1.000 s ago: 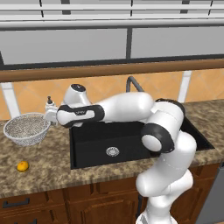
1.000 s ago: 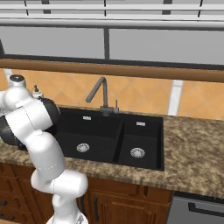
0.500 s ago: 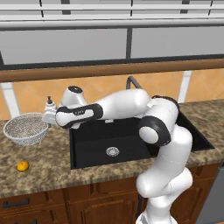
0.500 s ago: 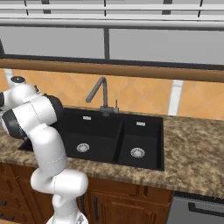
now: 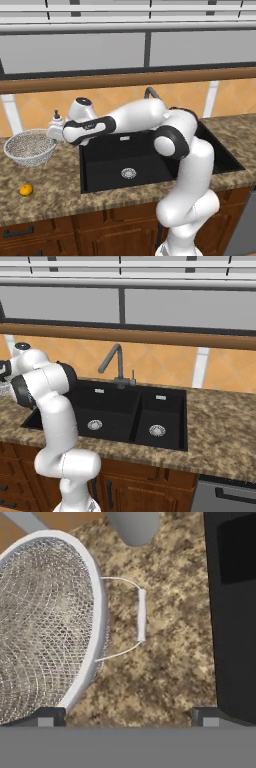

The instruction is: Put the colander in the sink, put the tangerine in the colander, and turn on the sink faucet and pour water over the colander.

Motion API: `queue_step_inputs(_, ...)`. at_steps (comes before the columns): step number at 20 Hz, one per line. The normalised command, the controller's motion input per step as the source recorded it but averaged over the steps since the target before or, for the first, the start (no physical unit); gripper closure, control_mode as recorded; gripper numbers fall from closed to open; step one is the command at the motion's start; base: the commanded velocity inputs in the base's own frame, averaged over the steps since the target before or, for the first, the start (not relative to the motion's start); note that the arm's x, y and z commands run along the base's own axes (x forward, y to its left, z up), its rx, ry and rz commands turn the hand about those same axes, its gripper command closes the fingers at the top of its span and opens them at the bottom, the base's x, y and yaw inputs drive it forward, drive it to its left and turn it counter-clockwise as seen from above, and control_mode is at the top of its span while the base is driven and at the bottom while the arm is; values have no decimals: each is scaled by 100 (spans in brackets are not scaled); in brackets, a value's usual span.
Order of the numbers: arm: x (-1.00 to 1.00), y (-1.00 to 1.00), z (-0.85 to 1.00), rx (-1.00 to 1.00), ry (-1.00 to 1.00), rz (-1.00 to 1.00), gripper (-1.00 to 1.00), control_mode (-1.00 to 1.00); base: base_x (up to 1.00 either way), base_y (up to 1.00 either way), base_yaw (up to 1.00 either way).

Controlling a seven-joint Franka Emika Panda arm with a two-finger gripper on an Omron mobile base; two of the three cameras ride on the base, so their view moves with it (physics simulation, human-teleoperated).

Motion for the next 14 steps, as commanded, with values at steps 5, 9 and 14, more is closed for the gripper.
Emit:
queue_step_inputs(5,34,6,-3,0,0,0,-100,-100,0,0,0)
queue_step_inputs(9,16,15,-16,0,5,0,-100,-100,0,0,0)
queue_step_inputs(14,9,27,-19,0,8,0,-100,-100,0,0,0)
